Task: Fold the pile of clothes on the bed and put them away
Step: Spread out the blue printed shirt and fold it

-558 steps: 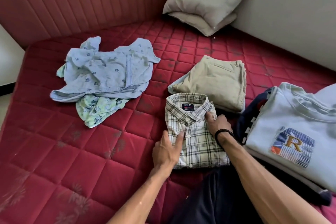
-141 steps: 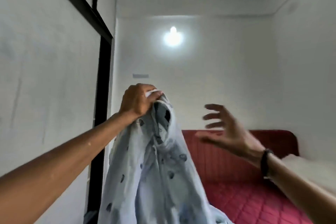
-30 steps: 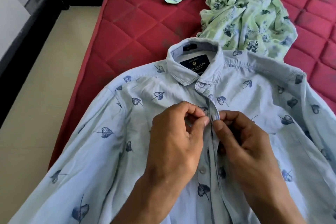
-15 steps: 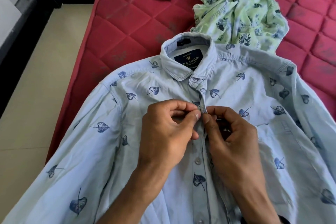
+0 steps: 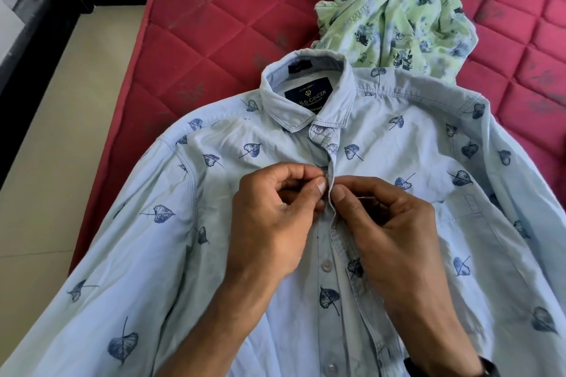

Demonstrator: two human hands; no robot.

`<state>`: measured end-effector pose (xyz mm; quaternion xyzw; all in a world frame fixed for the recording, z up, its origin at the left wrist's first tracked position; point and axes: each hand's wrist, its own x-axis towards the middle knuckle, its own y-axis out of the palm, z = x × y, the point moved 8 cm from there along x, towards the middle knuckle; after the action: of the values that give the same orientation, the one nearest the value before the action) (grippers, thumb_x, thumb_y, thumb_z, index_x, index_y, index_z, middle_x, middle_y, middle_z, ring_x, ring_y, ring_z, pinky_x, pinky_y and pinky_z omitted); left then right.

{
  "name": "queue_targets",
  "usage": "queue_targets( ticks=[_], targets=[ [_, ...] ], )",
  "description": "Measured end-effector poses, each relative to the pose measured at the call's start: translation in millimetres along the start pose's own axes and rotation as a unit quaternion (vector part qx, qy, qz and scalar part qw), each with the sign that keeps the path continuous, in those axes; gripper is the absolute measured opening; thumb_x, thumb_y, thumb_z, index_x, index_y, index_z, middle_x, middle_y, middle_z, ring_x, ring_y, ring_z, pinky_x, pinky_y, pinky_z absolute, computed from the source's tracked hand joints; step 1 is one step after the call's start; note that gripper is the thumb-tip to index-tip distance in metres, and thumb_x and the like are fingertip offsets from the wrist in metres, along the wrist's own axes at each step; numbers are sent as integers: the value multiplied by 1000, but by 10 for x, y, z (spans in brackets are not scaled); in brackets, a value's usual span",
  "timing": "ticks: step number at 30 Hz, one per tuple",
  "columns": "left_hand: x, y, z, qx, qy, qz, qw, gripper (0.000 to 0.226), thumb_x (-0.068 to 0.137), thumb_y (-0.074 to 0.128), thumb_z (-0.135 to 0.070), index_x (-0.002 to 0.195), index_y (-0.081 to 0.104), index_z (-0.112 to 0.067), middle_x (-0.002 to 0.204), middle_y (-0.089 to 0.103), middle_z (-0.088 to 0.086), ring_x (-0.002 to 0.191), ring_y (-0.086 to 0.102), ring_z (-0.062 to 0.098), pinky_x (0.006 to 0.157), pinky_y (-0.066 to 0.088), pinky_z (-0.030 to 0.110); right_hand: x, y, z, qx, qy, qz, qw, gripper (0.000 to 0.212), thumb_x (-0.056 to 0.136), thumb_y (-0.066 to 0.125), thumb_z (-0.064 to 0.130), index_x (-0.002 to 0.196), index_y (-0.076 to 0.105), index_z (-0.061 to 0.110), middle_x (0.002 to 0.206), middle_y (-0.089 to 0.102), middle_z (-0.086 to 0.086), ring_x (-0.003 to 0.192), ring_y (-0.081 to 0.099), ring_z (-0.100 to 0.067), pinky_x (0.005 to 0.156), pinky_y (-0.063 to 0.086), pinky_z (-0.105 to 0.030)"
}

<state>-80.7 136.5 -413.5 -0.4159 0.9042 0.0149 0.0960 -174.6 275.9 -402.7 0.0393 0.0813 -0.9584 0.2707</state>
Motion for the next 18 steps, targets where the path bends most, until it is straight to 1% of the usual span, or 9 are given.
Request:
queue_targets(
  ticks=[2, 4, 6, 7, 8, 10, 13, 16, 18],
  targets=[
    [10, 14, -13, 0, -5, 14, 1000, 10, 92, 77, -12, 90, 80, -22, 78, 78, 0, 74, 76, 16, 77, 63, 38, -24, -12, -10, 10, 4, -20, 1000, 4, 89, 80, 22, 93, 81, 23, 82, 79, -2, 79, 76, -30, 80, 62, -52],
    [20, 36, -36, -17, -18, 34, 999, 6, 92, 77, -22, 88, 81, -20, 78, 79, 2, 76, 77, 18, 77, 63, 37, -42, -16, -2, 15, 3, -36, 999, 5, 87, 83, 23, 91, 81, 22, 81, 79, -3, 78, 77, -29, 77, 63, -50],
    [19, 38, -48, -16, -20, 38, 999, 20, 83, 85, -37, 87, 81, -18, 78, 78, 3, 77, 77, 18, 78, 64, 38, -55, -21, 7, 9, -1, -51, 999, 4, 87, 83, 25, 89, 81, 22, 77, 78, -1, 72, 76, -23, 68, 61, -38],
    [19, 26, -48, -5, -12, 29, 999, 26, 76, 91, -40, 86, 80, -19, 78, 78, 2, 76, 76, 18, 77, 64, 38, -62, -22, 9, 4, -2, -58, 998, 5, 86, 84, 26, 87, 80, 23, 74, 78, 0, 68, 74, -21, 64, 58, -33],
    [21, 11, -50, 5, -3, 16, 1000, 27, 72, 92, -41, 86, 80, -21, 78, 78, 1, 76, 76, 17, 77, 64, 39, -71, -19, 15, 3, -2, -63, 998, 6, 86, 84, 27, 86, 80, 24, 73, 77, 0, 67, 74, -22, 62, 56, -30],
    [12, -9, -49, 7, 15, -4, 1000, 20, 74, 87, -39, 86, 80, -24, 78, 78, -1, 74, 76, 16, 77, 63, 42, -78, 1, 25, 12, -1, -62, 998, 9, 84, 86, 30, 87, 81, 23, 75, 78, 0, 70, 75, -21, 65, 58, -32],
    [12, -29, -32, -4, 30, -20, 999, 11, 82, 87, -30, 86, 80, -22, 77, 78, -1, 72, 75, 15, 77, 63, 43, -74, 8, 41, 13, -3, -63, 998, 11, 83, 86, 31, 91, 82, 24, 80, 79, 4, 77, 77, -18, 72, 63, -37],
    [3, -54, -51, 4, 46, -28, 999, 8, 86, 85, -25, 90, 80, -21, 78, 79, -3, 72, 75, 13, 79, 63, 42, -75, -1, 61, -40, -37, -76, 996, 9, 87, 83, 29, 96, 83, 29, 88, 78, 9, 82, 76, -12, 76, 62, -38],
    [-12, -46, -87, 25, 74, -30, 996, 10, 87, 83, -22, 97, 79, -22, 82, 78, -6, 76, 75, 10, 80, 62, 37, -100, 28, 102, -96, -77, -85, 989, 9, 91, 80, 27, 99, 82, 30, 92, 76, 13, 83, 74, -10, 75, 61, -37]
  ],
)
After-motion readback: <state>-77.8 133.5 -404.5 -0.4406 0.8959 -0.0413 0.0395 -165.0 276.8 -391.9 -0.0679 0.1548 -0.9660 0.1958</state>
